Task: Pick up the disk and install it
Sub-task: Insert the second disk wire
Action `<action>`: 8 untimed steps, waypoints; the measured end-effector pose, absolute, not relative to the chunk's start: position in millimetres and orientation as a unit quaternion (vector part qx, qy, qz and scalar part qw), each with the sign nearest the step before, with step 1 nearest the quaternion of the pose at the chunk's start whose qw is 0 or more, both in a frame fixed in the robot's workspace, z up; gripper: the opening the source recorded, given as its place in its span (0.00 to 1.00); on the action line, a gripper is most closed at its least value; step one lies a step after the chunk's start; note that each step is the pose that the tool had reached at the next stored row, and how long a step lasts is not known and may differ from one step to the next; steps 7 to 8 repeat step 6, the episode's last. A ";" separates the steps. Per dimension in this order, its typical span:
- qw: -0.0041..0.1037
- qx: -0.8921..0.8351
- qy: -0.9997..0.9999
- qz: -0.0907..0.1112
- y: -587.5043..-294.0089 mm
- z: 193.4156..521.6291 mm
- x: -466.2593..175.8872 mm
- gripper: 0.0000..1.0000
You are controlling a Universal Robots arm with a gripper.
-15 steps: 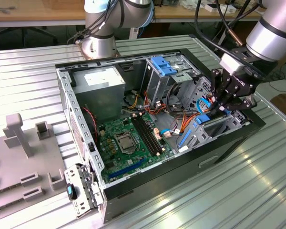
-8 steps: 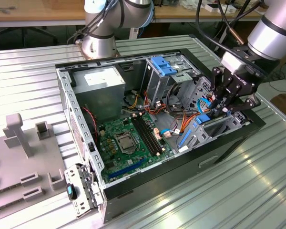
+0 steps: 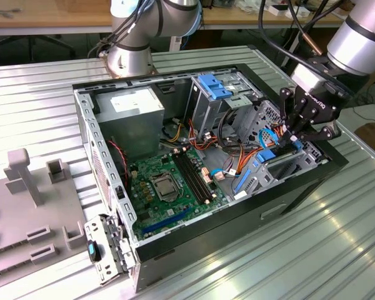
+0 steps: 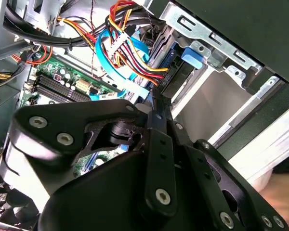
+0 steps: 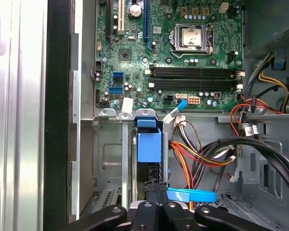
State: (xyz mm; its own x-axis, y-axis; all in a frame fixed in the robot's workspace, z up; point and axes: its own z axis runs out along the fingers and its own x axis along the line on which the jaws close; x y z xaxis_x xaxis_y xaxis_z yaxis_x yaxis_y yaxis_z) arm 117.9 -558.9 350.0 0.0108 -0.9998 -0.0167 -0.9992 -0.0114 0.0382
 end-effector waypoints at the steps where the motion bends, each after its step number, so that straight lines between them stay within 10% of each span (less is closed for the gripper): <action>1: 0.008 0.711 -0.703 -0.019 -558.9 350.0 117.9 0.11; 8: 0.007 0.711 -0.703 -0.019 -558.9 350.0 117.9 0.11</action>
